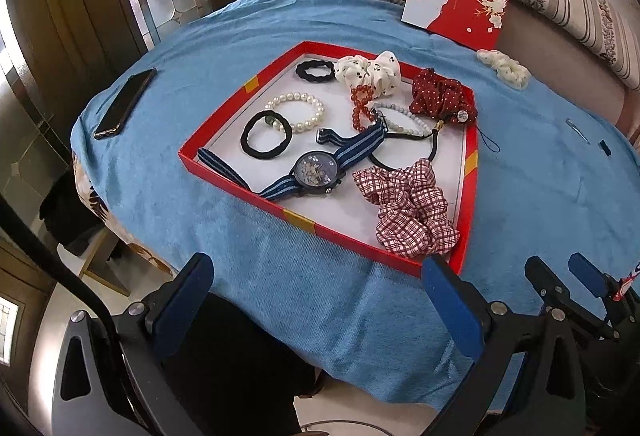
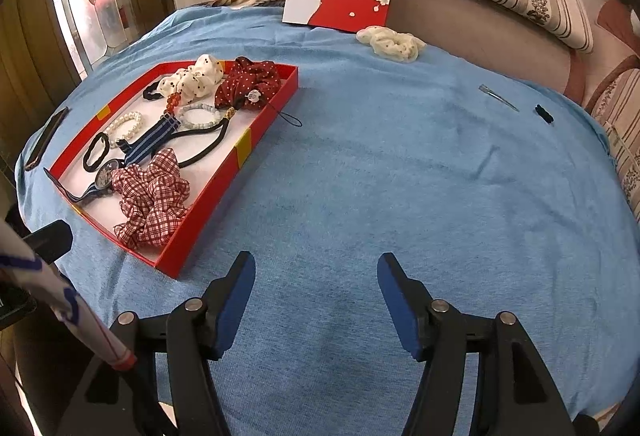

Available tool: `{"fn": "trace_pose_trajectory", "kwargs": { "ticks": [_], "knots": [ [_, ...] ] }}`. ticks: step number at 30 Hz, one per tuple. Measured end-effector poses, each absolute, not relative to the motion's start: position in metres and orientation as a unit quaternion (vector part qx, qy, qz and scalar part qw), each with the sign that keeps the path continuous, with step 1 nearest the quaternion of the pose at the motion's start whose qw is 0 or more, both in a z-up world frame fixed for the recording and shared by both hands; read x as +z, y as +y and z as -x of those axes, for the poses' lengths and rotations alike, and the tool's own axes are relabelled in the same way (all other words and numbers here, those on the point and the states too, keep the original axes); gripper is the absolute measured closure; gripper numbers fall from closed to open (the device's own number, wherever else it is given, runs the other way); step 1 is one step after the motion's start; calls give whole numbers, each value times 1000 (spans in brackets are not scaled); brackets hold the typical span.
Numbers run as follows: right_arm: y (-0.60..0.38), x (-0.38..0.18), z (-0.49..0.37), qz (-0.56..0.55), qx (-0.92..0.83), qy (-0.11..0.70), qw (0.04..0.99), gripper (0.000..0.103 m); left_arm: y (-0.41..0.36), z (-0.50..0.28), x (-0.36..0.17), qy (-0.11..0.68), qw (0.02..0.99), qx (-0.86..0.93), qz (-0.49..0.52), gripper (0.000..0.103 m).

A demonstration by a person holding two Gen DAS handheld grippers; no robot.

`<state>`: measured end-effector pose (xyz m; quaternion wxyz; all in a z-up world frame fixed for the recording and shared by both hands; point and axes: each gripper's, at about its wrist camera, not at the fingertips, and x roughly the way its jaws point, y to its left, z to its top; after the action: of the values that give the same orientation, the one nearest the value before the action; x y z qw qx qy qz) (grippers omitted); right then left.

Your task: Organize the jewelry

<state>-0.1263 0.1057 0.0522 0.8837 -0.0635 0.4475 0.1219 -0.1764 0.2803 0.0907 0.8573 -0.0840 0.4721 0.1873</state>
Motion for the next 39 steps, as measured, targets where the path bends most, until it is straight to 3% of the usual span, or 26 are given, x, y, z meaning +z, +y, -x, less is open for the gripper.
{"fn": "trace_pose_trajectory", "kwargs": {
  "ticks": [39],
  "knots": [
    [116,49,128,80,122,453,879,31,288,180,80,486,848,170,121,0]
  ]
}}
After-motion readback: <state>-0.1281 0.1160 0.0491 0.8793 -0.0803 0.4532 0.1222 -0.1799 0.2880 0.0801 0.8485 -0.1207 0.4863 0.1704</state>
